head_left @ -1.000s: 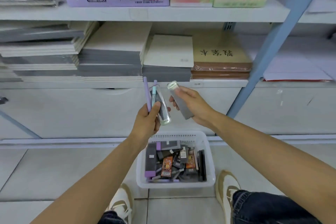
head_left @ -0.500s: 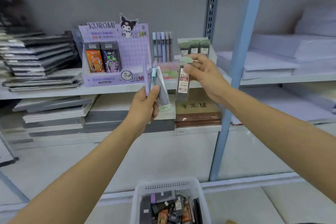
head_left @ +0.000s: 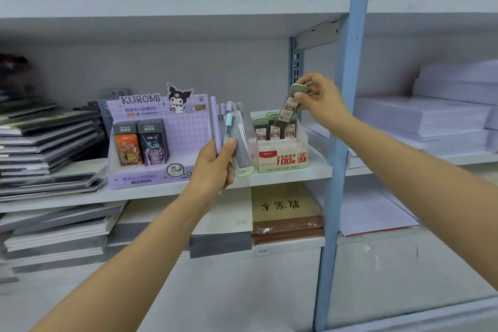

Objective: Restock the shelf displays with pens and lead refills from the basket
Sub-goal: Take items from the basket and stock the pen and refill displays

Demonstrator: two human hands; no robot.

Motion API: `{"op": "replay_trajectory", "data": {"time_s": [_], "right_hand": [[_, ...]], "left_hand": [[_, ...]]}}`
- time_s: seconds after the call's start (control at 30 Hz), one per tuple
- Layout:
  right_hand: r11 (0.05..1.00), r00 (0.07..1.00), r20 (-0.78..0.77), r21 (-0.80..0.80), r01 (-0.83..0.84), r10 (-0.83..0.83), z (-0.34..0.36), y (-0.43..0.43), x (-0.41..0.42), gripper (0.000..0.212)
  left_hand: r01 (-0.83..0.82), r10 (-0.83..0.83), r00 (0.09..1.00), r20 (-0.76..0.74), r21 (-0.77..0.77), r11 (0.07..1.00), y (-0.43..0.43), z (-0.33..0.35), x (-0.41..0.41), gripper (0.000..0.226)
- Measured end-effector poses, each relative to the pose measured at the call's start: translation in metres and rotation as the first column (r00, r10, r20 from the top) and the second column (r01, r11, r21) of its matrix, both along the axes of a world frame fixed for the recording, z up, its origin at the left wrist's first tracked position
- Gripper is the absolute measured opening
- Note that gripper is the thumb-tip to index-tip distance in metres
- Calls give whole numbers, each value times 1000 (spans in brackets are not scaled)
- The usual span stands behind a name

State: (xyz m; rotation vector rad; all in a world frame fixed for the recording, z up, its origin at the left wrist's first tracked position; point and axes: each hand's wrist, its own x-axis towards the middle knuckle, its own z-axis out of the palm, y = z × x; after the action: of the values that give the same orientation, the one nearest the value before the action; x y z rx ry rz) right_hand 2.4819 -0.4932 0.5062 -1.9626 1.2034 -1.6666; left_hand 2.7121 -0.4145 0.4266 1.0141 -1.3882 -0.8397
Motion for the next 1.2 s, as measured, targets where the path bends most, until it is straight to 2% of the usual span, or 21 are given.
{"op": "replay_trajectory", "data": {"time_s": [0.2,0.3,0.5,0.6,0.8,0.93,1.03,1.13,1.2], "right_hand": [[999,976,-212,-5,48,-48,-6,-21,-6,14],[999,974,-224,-9,36,-37,-10,-24,-12,12],[977,958,-195,73,-200,211,-8,-19,0,12],[970,947,-213,79,-229,241,-10,-18,14,11],[985,937,-307,94,-147,169,-17,-24,28,14],[999,888,-458,-26,41,-48,-25,-31,39,16],[995,898,-429,-22,97,-97,-31,-33,46,26],[981,877,-440,-74,181,-195,-32,-34,51,19],[978,905,-371,-83,190,-207,-28,-30,52,14]], "left_hand": [[8,-8,1000,-8,-20,1000,-11,1,4,29],[5,-5,1000,-8,-24,1000,-14,-1,5,28],[-3,3,1000,-9,-14,1000,-16,-3,6,28],[-7,7,1000,-9,-9,1000,-16,-3,6,28],[-7,7,1000,-2,-3,1000,-15,-3,8,29],[-1,1,1000,4,3,1000,-14,-2,7,28],[19,-19,1000,16,-7,1000,-11,-2,6,29],[35,-35,999,17,-19,999,-9,0,6,30],[38,-38,999,10,-24,999,-8,1,7,29]]}}
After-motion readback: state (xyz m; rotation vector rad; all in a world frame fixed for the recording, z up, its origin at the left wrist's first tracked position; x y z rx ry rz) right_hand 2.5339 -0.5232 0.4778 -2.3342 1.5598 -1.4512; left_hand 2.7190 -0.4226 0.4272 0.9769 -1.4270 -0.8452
